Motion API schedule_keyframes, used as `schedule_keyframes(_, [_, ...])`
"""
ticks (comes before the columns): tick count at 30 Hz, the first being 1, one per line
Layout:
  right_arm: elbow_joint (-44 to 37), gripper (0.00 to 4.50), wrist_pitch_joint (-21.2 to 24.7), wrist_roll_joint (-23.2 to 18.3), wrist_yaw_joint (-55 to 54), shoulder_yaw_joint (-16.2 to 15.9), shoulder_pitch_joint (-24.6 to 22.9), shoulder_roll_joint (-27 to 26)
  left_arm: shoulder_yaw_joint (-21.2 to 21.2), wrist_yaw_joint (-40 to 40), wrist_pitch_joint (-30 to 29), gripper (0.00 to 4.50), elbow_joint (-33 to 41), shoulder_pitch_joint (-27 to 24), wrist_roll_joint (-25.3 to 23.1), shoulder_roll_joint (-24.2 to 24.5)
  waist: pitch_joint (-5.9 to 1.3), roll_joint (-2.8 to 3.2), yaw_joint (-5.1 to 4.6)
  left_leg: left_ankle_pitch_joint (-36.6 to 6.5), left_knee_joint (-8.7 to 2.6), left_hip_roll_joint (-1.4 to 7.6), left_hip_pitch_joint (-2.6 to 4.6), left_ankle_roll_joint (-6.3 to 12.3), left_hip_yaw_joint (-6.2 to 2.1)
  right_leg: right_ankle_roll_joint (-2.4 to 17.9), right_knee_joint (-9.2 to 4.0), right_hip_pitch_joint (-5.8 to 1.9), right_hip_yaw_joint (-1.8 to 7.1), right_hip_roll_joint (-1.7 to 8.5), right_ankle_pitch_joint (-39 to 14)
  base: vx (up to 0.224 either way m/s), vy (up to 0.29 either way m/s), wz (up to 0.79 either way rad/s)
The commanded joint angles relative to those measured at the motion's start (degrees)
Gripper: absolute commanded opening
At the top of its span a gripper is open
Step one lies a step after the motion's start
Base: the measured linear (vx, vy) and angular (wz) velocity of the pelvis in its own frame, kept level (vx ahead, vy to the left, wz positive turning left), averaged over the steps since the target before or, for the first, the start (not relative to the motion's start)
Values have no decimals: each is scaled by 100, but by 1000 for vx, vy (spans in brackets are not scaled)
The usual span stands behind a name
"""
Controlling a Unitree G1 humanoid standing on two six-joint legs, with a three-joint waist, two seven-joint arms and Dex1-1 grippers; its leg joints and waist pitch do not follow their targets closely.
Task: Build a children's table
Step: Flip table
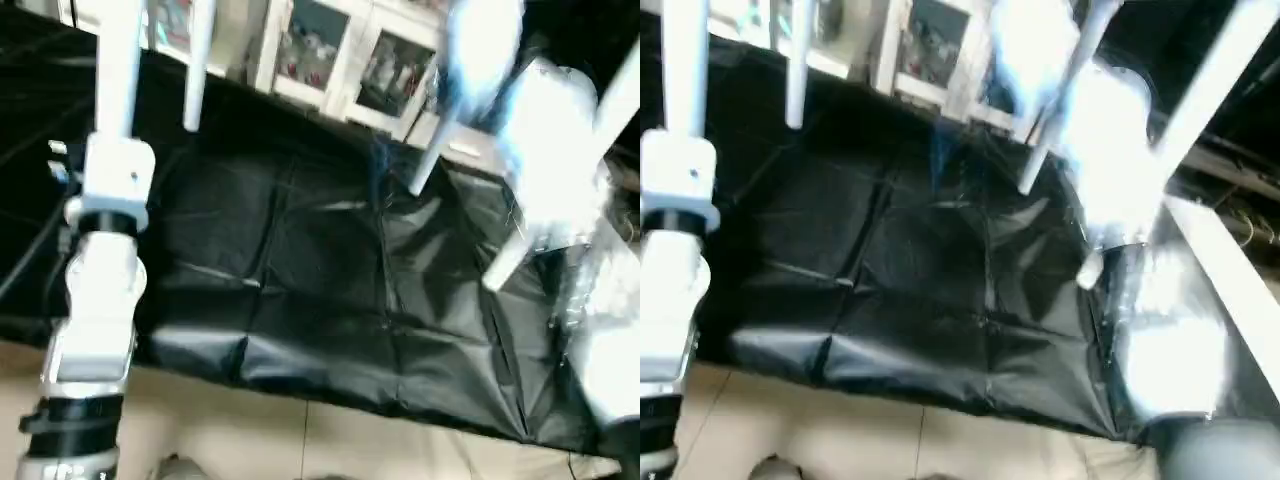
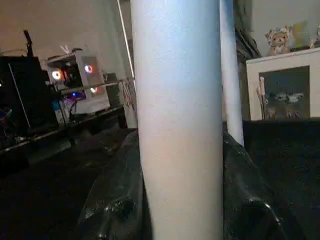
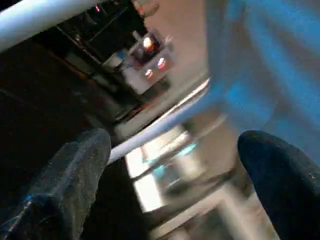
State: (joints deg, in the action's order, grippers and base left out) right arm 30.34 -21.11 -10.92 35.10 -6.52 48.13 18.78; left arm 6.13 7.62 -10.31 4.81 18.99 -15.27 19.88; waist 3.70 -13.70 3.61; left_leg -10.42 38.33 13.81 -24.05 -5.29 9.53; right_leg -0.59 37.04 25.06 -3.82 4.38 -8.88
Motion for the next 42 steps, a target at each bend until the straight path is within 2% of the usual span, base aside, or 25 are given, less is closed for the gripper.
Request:
schedule_keyframes(1, [-372,450,229,-198,-159,54,-266,121,-331,-185,70,145,-100,-5,-113,-16,-458,404,-51,-2010,-591,-19,271,-681,-21,430,-379,-138,139,207,-1250,0,0,0])
schedule_keyframes(2, [-689,450,406,-205,-249,20,-816,64,-344,-252,135,145,-184,-8,-69,-20,-445,435,-54,-2118,-601,-18,268,-689,-26,429,-379,-123,139,214,-1373,0,0,0])
schedule_keyframes(8, [-1486,450,1348,-478,-344,139,-1925,-79,-373,-390,231,145,-409,-34,40,-53,-419,485,-46,-2601,-644,-29,282,-651,-63,348,-482,-118,142,210,-1796,0,0,0])
schedule_keyframes(9, [-1793,450,1746,-503,-454,130,-2347,-77,-338,-434,224,145,-581,-71,156,-118,-409,583,-33,-2662,-656,-38,290,-669,-79,358,-473,-113,147,205,-1816,0,0,0])
schedule_keyframes(10, [-1870,450,1920,-469,-530,110,-2554,-76,-314,-474,277,145,-733,-112,240,-151,-370,555,-27,-2839,-666,-40,316,-644,-73,317,-535,-69,142,192,-1974,0,0,0])
schedule_keyframes(14, [-2232,450,2110,-385,-795,23,-3062,-73,-292,-593,578,145,-1163,-246,371,-128,-358,603,-55,-3502,-640,-75,371,-545,-128,124,-718,-57,68,227,-3187,0,0,0])
schedule_keyframes(16, [-2411,450,2204,-380,-843,36,-3188,-96,-302,-640,641,145,-1240,-282,393,-103,-345,656,-83,-3625,-674,-58,400,-536,-175,128,-763,-99,13,241,-3342,0,0,0])
schedule_keyframes(20, [-2830,450,2584,-415,-931,151,-3341,-135,-259,-712,678,145,-1291,-221,525,-68,-362,793,-118,-3728,-775,-12,410,-591,-236,279,-782,-203,-44,254,-2863,0,0,0])
schedule_keyframes(22, [-2900,450,2718,-421,-993,171,-3367,-142,-253,-718,684,180,-1379,-184,548,-38,-339,796,-103,-3774,-805,-1,433,-619,-233,328,-787,-205,-53,270,-2787,0,0,0])
schedule_keyframes(23, [-2904,450,2736,-419,-1013,167,-3377,-144,-251,-722,694,201,-1414,-178,560,-29,-306,794,-124,-3980,-796,-13,494,-612,-230,296,-861,-173,-119,252,-3029,0,0,0])
schedule_keyframes(24, [-2965,450,2790,-414,-1033,135,-3447,-144,-254,-715,694,218,-1501,-176,549,12,-274,793,-173,-4283,-828,6,540,-583,-252,236,-914,-207,-247,215,-3241,-53,11,-4])
schedule_keyframes(26, [-3017,450,2839,-405,-1042,110,-3502,-146,-254,-662,667,228,-1520,-191,510,36,-279,848,-161,-4494,-960,72,502,-582,-280,305,-814,-356,-295,209,-2986,0,0,0])
schedule_keyframes(28, [-3024,450,2856,-402,-1048,101,-3520,-152,-247,-633,635,251,-1514,-202,498,37,-264,841,-142,-4618,-1115,128,404,-620,-263,445,-629,-487,-261,215,-2571,0,0,0])
schedule_keyframes(30, [-3079,450,2953,-375,-1061,90,-3565,-175,-233,-621,598,267,-1510,-233,476,36,-232,813,-151,-4673,-1106,92,448,-604,-193,384,-689,-450,-306,212,-3037,0,0,0])
schedule_keyframes(32, [-3101,450,3032,-344,-1065,74,-3581,-189,-235,-609,545,281,-1465,-289,457,28,-199,789,-162,-4424,-1021,45,569,-521,-99,102,-930,-406,-501,200,-3957,0,0,0])
schedule_keyframes(33, [-3103,450,3044,-332,-1062,66,-3580,-179,-238,-602,533,295,-1448,-302,450,26,-201,821,-137,-4371,-1093,78,494,-489,-66,72,-846,-509,-553,171,-3921,-50,-53,4])
schedule_keyframes(34, [-3103,450,3044,-332,-1062,66,-3580,-179,-238,-602,533,306,-1448,-302,450,26,-205,949,275,-4786,-1642,242,-291,-591,168,324,672,-1119,-410,18,-2334,-95,-94,10])
schedule_keyframes(35, [-3140,450,3070,-318,-1057,59,-3581,-166,-230,-609,518,311,-1411,-319,448,21,-177,820,678,-4218,-1572,214,-331,-385,531,159,961,-955,53,-47,-2472,-95,-94,10])
schedule_keyframes(36, [-3160,450,3083,-330,-1053,65,-3586,-165,-228,-611,509,316,-1385,-331,449,19,-227,613,555,-3472,-1155,128,217,-462,548,-229,554,-434,295,92,-4140,-16,-175,11])
schedule_keyframes(37, [-3175,450,3093,-352,-1059,87,-3596,-171,-209,-612,492,340,-1349,-344,467,13,-98,322,371,-1250,539,-184,656,-153,76,-773,-1129,522,655,661,-7744,40,-163,6])
schedule_keyframes(38, [-3194,450,3102,-406,-1062,128,-3624,-187,-163,-634,532,340,-1304,-364,536,-3,-316,467,581,-546,293,-267,192,76,-194,-662,-788,-277,1099,714,-6951,40,-163,6])
schedule_keyframes(39, [-3210,450,3107,-444,-1064,157,-3647,-198,-130,-649,564,354,-1271,-380,584,-16,-334,454,652,-539,11,-157,209,-23,-187,-602,-599,-397,1023,659,-5906,36,-87,17])
schedule_keyframes(40, [-3239,450,3098,-465,-1059,178,-3692,-194,-113,-682,606,354,-1244,-396,627,-19,-389,702,731,-642,-318,38,659,-265,-127,-141,-319,-53,705,340,-3026,-30,-79,38])
schedule_keyframes(41, [-3309,450,3100,-503,-1065,221,-3775,-204,-77,-838,766,360,-1153,-468,831,-60,-369,716,540,-1416,-504,4,730,-331,-91,328,-198,-78,464,88,-1517,-30,-79,38])
schedule_keyframes(42, [-3357,450,3108,-542,-1067,250,-3828,-217,-57,-918,868,360,-1089,-518,948,-91,-354,771,545,-1593,-590,10,658,-359,-76,494,-217,-161,429,98,-1263,-95,-31,29])
